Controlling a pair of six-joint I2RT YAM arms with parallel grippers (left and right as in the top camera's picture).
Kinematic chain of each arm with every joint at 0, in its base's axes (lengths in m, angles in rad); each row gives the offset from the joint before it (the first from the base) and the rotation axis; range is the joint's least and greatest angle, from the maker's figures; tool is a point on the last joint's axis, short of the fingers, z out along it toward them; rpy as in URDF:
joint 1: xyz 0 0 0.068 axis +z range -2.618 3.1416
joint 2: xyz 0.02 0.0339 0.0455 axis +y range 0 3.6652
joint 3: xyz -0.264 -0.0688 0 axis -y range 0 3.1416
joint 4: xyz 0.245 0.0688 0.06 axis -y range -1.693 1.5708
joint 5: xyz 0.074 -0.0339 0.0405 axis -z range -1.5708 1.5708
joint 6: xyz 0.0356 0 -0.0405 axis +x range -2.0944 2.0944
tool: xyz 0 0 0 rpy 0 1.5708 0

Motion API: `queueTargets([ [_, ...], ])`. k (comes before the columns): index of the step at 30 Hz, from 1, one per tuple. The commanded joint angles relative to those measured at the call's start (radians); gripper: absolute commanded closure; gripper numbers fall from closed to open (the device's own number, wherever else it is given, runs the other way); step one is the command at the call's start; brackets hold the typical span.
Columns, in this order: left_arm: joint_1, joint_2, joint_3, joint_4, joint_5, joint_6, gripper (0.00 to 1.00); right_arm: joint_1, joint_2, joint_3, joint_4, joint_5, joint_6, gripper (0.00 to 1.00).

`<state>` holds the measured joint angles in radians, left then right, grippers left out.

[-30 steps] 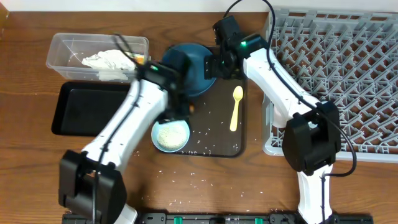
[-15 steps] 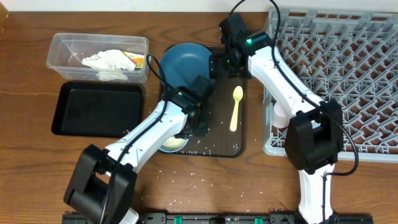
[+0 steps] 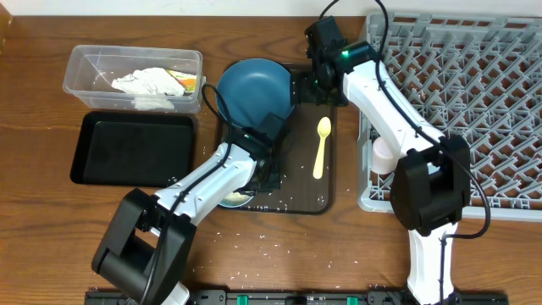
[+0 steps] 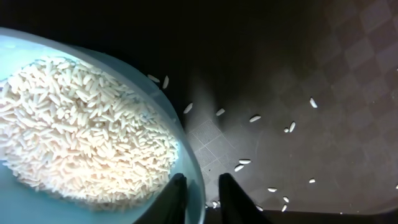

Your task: Sort waste into correct bins and load items into the dishwasher rack

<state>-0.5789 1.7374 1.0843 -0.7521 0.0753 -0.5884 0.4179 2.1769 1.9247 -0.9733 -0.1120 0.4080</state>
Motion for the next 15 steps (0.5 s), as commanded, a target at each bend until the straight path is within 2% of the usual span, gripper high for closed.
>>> queueTargets([
  [1,0.000,0.007,0.000,-0.001,-0.005,-0.001,0.94,-0.006,-0.023,0.010,-0.004,0.003,-0.021,0.16],
  [5,0.000,0.005,0.008,-0.008,-0.005,0.000,0.93,-0.007,-0.023,0.010,-0.007,0.003,-0.022,0.16],
  [8,0.008,-0.006,0.052,-0.071,-0.005,0.000,0.94,-0.011,-0.023,0.010,-0.008,0.003,-0.041,0.14],
  [10,0.020,-0.021,0.099,-0.127,-0.005,0.000,0.94,-0.014,-0.023,0.010,-0.009,0.003,-0.043,0.10],
  [12,0.038,-0.043,0.156,-0.183,-0.005,0.011,0.94,-0.017,-0.023,0.010,-0.011,0.003,-0.043,0.01],
  [15,0.072,-0.089,0.235,-0.254,-0.004,0.016,0.94,-0.023,-0.023,0.010,-0.014,0.003,-0.042,0.01],
])
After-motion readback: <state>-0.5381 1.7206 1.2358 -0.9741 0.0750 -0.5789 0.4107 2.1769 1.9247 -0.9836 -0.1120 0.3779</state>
